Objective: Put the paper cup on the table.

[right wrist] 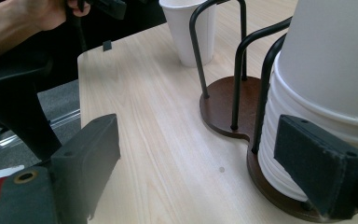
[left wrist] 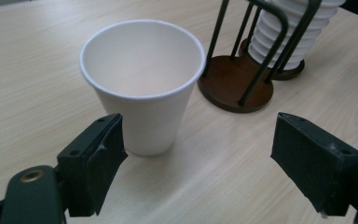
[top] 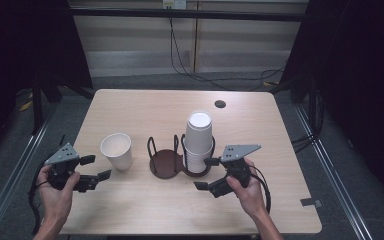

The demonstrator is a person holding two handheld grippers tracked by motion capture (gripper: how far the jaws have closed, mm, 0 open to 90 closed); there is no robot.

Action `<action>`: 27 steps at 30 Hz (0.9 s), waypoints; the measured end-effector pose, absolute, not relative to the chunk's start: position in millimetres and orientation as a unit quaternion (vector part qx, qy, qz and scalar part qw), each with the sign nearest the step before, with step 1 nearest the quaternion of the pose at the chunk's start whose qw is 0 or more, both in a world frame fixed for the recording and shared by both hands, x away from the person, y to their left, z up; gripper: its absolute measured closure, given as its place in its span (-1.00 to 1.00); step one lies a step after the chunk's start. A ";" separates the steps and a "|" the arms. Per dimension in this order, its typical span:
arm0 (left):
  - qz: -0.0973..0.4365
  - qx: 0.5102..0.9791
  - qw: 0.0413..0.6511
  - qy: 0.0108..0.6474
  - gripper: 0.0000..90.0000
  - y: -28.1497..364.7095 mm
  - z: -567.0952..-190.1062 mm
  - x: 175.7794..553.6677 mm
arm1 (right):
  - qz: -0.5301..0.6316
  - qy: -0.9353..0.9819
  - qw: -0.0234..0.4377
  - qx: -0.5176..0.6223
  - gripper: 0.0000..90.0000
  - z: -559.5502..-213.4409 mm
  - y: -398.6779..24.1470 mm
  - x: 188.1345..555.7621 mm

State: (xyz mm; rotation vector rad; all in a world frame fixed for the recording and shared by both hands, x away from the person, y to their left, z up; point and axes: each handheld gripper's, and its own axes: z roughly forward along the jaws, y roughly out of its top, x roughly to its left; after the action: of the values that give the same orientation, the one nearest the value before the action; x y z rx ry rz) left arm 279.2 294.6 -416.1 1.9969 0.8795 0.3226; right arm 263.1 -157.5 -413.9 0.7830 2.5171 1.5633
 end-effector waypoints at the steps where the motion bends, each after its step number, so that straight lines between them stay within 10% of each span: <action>1: 0.123 0.806 0.459 0.353 -0.62 291.6 -415.9 276.6 | 0.510 0.820 0.038 0.255 -0.69 -413.8 -157.7 263.1; 27: 0.102 0.803 0.527 0.260 -0.64 182.9 -435.1 253.2 | 0.517 0.804 0.094 0.277 -0.69 -420.6 -161.5 240.6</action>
State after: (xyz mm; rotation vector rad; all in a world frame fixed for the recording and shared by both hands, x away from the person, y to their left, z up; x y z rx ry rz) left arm 253.2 182.9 -435.1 1.9195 0.6225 0.2428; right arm 240.6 -161.5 -420.6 0.8230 2.3856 1.5338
